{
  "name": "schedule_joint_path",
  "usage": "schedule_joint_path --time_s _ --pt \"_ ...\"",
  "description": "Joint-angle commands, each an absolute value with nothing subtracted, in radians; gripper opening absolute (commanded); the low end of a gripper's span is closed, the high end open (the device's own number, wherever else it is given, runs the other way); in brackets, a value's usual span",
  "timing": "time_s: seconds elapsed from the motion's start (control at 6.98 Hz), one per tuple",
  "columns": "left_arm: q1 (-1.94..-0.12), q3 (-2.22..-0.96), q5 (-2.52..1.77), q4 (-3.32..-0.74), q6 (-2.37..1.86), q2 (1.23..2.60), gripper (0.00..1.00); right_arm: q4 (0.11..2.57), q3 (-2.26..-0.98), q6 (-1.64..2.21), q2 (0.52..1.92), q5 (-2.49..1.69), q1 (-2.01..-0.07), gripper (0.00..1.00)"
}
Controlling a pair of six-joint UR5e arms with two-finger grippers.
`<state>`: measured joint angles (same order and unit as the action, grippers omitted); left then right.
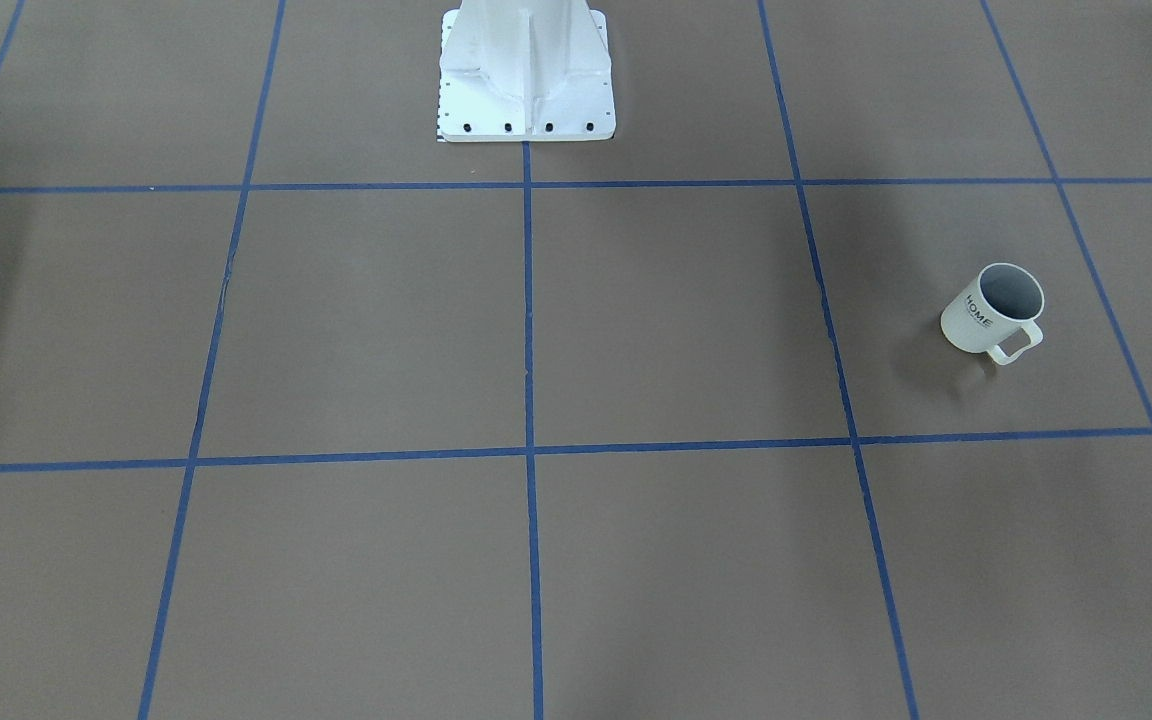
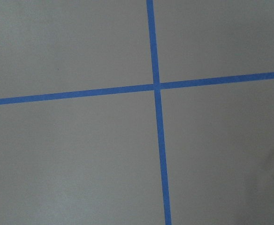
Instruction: Left arm hands cup to right arm to dump lemon
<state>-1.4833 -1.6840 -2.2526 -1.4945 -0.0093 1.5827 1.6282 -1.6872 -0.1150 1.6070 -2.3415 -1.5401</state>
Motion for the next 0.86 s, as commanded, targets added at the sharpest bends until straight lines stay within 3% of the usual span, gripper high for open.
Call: schedule_joint_path --time_s 0.0,0.72 --pt "-1.483 -1.680 -2.252 -1.500 -0.011 1.585 1.00 1.629 -1.689 -0.115 1.606 -2.350 -1.540 1.00" --pt "-1.483 -1.690 -2.276 -1.500 -0.011 1.583 1.00 1.631 -1.686 -0.115 1.606 -2.349 -1.534 1.00"
